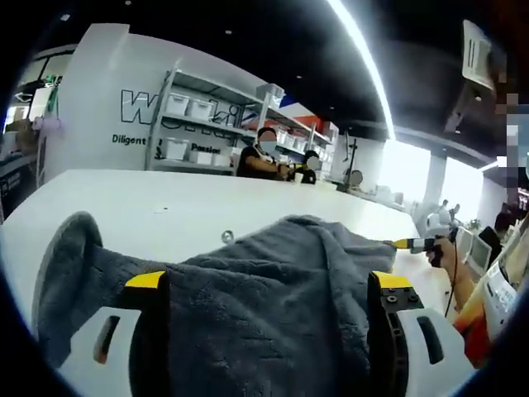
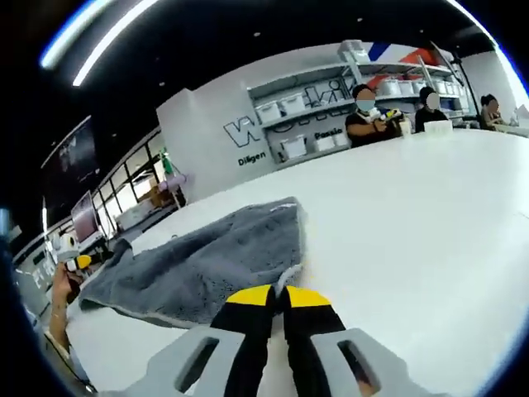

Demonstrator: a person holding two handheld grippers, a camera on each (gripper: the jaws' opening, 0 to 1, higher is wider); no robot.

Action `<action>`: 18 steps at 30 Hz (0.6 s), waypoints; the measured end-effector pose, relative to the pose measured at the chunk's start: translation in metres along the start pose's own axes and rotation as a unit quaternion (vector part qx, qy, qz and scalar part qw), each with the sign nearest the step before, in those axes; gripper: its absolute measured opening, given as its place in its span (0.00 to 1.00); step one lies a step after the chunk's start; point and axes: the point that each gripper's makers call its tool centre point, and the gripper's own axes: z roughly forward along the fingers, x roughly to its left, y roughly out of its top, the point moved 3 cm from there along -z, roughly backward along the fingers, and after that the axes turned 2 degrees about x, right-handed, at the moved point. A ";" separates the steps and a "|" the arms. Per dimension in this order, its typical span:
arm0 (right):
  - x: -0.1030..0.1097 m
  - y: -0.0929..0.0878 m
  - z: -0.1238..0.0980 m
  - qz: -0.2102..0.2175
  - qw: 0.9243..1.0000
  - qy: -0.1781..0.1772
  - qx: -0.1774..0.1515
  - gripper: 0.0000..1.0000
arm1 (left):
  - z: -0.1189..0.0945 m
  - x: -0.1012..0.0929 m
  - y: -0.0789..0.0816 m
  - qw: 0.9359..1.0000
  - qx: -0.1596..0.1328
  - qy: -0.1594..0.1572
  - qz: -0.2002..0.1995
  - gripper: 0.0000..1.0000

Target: Fold the towel on the table until its edges align and the towel forms a compact rectangular stack.

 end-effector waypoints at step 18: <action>-0.032 -0.010 -0.030 -0.048 0.996 -0.078 0.014 0.00 | 0.001 0.002 -0.004 1.000 0.011 0.001 -0.003 0.97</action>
